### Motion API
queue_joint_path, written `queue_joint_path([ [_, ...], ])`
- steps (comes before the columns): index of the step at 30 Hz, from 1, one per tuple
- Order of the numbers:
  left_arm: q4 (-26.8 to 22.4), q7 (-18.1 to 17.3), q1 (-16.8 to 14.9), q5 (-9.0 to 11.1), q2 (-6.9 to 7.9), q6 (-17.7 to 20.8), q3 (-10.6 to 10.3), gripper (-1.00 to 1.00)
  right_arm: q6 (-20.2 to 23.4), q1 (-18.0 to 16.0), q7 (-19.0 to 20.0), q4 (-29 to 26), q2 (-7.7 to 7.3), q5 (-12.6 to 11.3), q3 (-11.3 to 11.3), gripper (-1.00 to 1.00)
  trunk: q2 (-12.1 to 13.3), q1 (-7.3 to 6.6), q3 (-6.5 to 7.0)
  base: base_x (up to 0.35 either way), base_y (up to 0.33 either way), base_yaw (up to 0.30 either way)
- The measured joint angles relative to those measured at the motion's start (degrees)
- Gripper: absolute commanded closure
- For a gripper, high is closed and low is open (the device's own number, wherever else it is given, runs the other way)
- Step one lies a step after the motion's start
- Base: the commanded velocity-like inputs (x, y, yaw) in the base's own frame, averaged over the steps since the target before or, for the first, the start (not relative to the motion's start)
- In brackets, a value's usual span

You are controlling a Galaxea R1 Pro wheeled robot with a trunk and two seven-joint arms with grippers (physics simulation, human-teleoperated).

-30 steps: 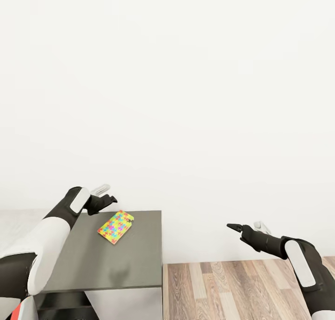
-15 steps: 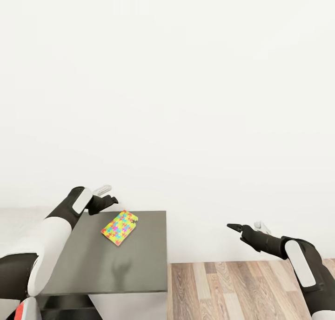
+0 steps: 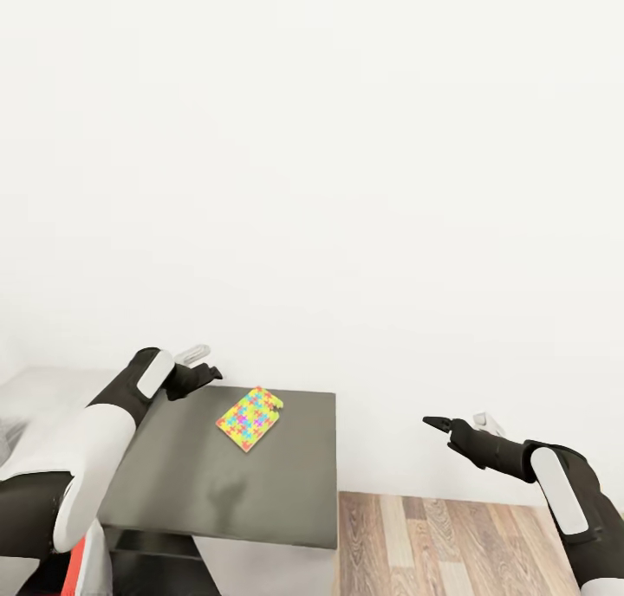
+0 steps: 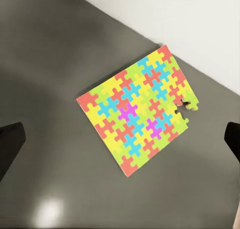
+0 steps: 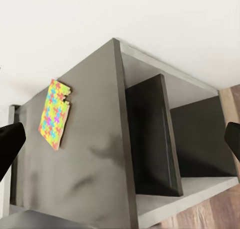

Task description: Put all the toys in the child's room - the three board games (two on the bed and one on the table), the two jigsaw puzzles on the table, and the tennis ball on the table - inside the toy box on the table in the child's room.

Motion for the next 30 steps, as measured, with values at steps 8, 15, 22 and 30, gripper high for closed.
queue_joint_path([
  [8, 0.01, 0.03, -0.03, -0.01, -0.72, 0.0, -0.02, -1.0, -0.02, 0.01, 0.03, -0.01, -0.08, -0.01, 0.0, -1.0, -0.01, -0.02, -0.06, 0.114, 0.082, 0.021],
  [15, 0.01, 0.03, -0.02, -0.01, -1.57, -0.08, -0.04, -1.0, 0.07, 0.01, 0.02, -0.03, -0.19, -0.01, -0.03, -1.0, 0.0, -0.01, -0.06, 0.155, -0.017, 0.001],
  [22, 0.01, 0.01, -0.01, -0.03, -1.87, -0.1, -0.03, -1.0, 0.09, 0.01, 0.09, -0.06, -0.26, 0.0, -0.09, -1.0, 0.0, -0.02, -0.06, 0.203, -0.131, 0.0],
  [30, 0.01, 0.1, -0.02, -0.07, -1.9, -0.09, -0.34, -1.0, 0.08, -0.01, 0.05, -0.01, -0.27, -0.01, -0.09, -1.0, 0.0, 0.0, -0.06, 0.087, -0.053, 0.0],
])
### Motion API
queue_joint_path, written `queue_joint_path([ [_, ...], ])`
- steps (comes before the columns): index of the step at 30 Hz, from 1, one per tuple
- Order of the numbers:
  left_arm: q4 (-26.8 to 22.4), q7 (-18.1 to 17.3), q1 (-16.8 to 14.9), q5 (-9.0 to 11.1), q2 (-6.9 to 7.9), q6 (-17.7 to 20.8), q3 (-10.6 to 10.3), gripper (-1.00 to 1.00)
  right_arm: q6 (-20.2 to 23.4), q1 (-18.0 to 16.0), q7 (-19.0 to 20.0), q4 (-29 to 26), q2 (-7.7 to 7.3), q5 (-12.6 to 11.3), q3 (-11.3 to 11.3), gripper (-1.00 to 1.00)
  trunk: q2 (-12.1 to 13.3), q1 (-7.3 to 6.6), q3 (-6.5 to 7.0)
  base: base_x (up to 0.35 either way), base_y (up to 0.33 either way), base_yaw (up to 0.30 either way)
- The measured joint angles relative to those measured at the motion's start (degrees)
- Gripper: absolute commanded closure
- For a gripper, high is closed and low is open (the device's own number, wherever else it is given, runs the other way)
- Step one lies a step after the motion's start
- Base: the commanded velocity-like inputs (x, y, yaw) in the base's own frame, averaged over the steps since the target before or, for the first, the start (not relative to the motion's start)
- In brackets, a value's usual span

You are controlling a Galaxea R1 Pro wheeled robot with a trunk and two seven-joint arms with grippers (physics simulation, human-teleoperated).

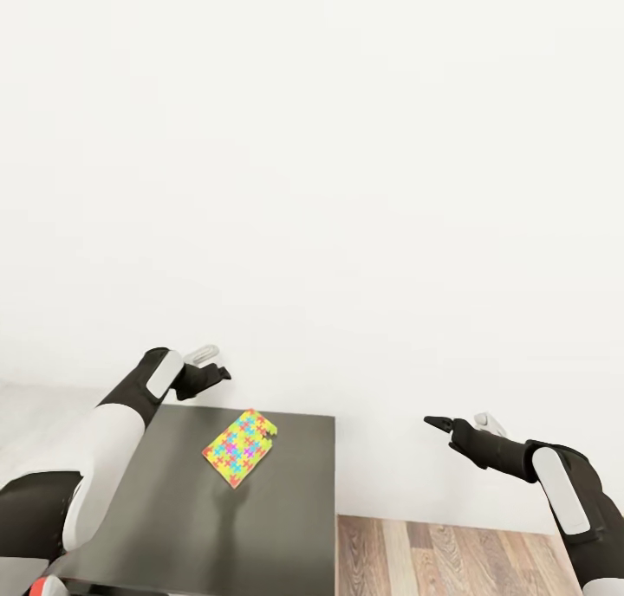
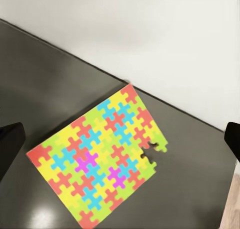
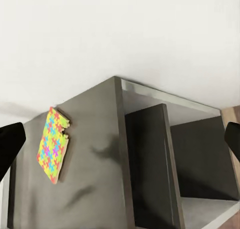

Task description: Put all the toys in the child's room - the three board games (two on the bed and one on the table), the two jigsaw puzzles on the table, and the tennis ball on the table - inside the toy box on the table in the child's room.

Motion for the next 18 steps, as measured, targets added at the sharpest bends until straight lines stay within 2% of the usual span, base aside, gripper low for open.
queue_joint_path([
  [7, 0.08, -0.02, 0.01, -0.21, 0.02, 0.01, -2.99, -1.0, 0.01, 0.01, 0.04, -0.23, -0.02, 0.0, 0.07, -1.0, 0.0, -0.02, 0.0, 0.132, -0.119, 0.0],
  [11, 0.46, -0.32, 0.17, -0.45, 0.23, 0.13, -3.71, -1.0, 0.0, 0.01, 0.19, -0.55, -0.01, -0.01, 0.05, -1.0, 0.0, -0.01, 0.0, 0.12, -0.114, 0.0],
  [13, 0.55, -0.35, 0.33, -1.33, 0.25, 0.15, -4.07, -1.0, 0.0, 0.05, 0.22, -0.59, -0.06, 0.0, 0.07, -1.0, 0.0, 0.0, 0.0, 0.047, -0.046, 0.0],
  [17, 0.8, -0.42, 0.45, -4.69, 0.18, 0.09, -6.76, -1.0, 0.0, 0.09, 0.27, -0.6, -0.02, 0.0, 0.09, -1.0, 0.0, 0.0, 0.0, 0.017, -0.017, 0.0],
  [18, 0.92, -0.45, 0.47, -4.98, 0.18, 0.08, -7.04, -1.0, 0.0, 0.09, 0.28, -0.6, -0.03, 0.0, 0.09, -1.0, 0.0, 0.0, 0.0, 0.008, -0.008, 0.0],
])
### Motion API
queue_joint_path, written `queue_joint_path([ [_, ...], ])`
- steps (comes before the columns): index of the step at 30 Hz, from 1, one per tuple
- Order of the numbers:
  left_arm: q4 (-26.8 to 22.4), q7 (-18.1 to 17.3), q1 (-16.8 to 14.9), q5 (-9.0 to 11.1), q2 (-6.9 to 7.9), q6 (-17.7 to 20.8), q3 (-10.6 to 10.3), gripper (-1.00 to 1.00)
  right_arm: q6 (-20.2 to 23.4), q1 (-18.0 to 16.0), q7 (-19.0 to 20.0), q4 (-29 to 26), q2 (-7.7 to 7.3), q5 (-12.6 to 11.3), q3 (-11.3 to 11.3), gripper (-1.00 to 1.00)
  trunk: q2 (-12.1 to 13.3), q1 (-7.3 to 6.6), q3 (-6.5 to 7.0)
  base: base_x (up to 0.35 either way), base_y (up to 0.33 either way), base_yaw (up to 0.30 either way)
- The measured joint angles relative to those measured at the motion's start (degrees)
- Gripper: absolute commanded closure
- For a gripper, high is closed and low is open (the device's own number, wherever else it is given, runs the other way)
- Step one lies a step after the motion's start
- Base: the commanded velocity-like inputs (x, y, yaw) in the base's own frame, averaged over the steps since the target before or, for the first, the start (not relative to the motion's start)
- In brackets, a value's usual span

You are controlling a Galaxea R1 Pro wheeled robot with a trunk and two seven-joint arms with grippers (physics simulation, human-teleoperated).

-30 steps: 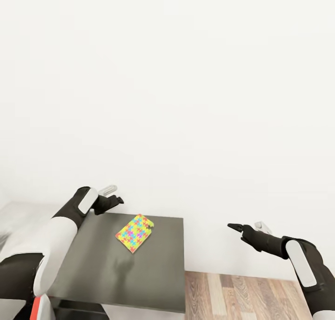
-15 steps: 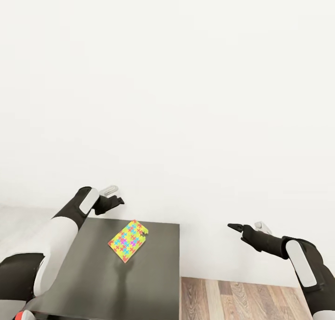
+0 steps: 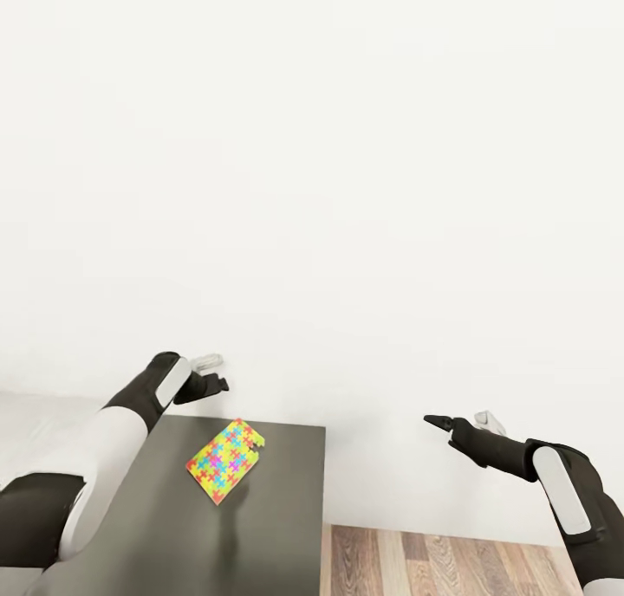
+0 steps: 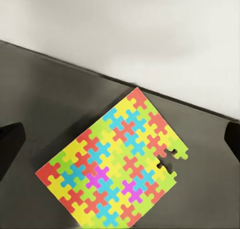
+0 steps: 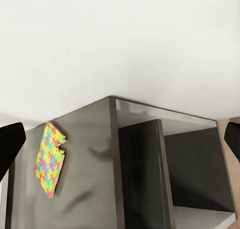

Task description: Put all the toys in the child's room - the three board games (two on the bed and one on the table), the two jigsaw puzzles on the table, and the tennis ball on the table - inside the toy box on the table in the child's room.

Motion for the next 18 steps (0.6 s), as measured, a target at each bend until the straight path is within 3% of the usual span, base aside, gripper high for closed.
queue_joint_path([
  [6, 2.44, -0.01, 0.11, -1.18, 0.02, -0.25, -0.99, -1.0, 0.0, 0.01, -0.02, 0.01, -0.03, 0.0, -0.07, -1.0, 0.0, 0.0, 0.0, 0.003, -0.003, 0.0],
  [18, 3.39, -0.08, 0.14, -1.31, 0.12, -0.92, -1.2, -1.0, 0.0, 0.01, -0.04, 0.01, 0.03, 0.0, -0.03, -1.0, 0.0, 0.0, 0.0, 0.0, 0.0, 0.0],
])
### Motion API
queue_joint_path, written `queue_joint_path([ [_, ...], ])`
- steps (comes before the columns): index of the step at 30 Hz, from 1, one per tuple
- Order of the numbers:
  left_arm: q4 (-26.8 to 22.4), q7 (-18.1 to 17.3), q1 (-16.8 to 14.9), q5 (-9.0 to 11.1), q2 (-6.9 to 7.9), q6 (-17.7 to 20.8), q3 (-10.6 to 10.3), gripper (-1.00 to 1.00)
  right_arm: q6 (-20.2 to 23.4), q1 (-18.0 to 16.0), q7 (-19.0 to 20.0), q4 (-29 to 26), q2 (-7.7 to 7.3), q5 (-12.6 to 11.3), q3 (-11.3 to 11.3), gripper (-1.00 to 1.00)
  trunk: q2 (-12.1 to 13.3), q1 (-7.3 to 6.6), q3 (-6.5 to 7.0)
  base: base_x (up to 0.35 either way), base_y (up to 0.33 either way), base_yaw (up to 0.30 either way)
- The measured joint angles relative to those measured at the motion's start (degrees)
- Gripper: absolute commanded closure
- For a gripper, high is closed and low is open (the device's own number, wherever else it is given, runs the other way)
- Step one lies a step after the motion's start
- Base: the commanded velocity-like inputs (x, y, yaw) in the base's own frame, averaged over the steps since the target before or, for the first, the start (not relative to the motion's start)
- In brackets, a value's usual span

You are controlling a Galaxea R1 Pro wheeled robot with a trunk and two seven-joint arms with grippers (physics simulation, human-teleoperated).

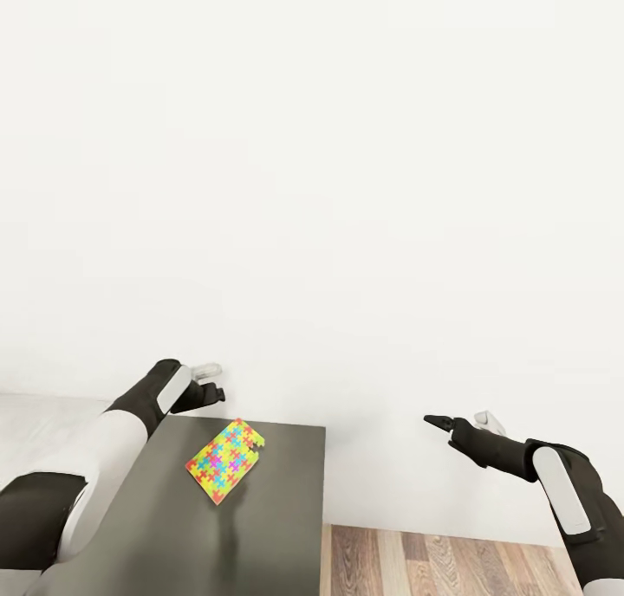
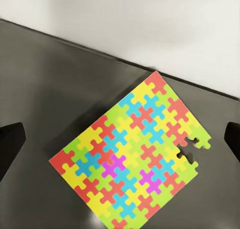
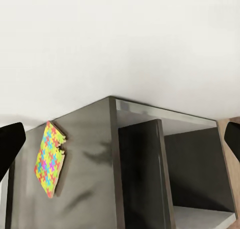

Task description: Put all the toys in the child's room - the three board games (two on the bed and one on the table), the two jigsaw puzzles on the table, and the tennis ball on the table - inside the toy box on the table in the child's room.

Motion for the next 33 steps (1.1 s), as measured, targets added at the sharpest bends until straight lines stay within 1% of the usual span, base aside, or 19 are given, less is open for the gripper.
queue_joint_path([
  [10, 0.09, -0.06, 0.0, -0.01, 0.32, -0.08, 0.04, -1.0, 0.01, 0.1, 0.1, -0.01, -0.08, -0.07, -0.18, -1.0, 0.0, 0.0, 0.0, 0.0, 0.0, 0.0],
  [13, 0.15, -0.74, 0.0, 0.08, 0.65, -0.09, 0.13, -1.0, 0.0, 0.18, 0.46, -0.01, -0.08, -0.07, -0.3, -1.0, 0.0, 0.0, 0.0, 0.0, 0.0, 0.0],
  [16, 0.2, -4.09, 0.0, 0.02, 1.3, -0.13, 0.1, -1.0, 0.0, 0.18, 1.28, -0.01, -0.08, -0.06, -0.37, -1.0, 0.0, 0.0, -0.04, 0.0, 0.0, 0.0],
  [18, 0.3, -7.45, 0.0, -0.02, 1.89, -0.52, 0.05, -1.0, 0.0, 0.19, 1.68, -0.01, -0.09, -0.06, -0.39, -1.0, 0.0, 0.0, -0.14, 0.0, 0.0, 0.0],
  [21, 0.66, -9.82, 0.08, 0.24, 2.38, -2.43, -0.08, -1.0, 0.0, 0.18, 1.89, -0.01, -0.09, -0.05, -0.4, -1.0, 0.0, 0.0, -0.37, 0.0, 0.0, 0.0],
  [26, 2.48, -10.88, 0.16, 0.16, 2.59, -5.92, -0.18, -1.0, 0.0, 0.18, 1.96, -0.01, -0.09, -0.04, -0.31, -1.0, 0.0, 0.0, -0.81, 0.0, 0.0, 0.0],
  [33, 2.84, -11.84, 0.2, 0.15, 2.75, -7.06, -0.2, -1.0, 0.0, 0.18, 2.04, -0.01, -0.09, -0.03, -0.08, -1.0, 0.0, 0.0, -1.47, 0.0, 0.0, 0.0],
])
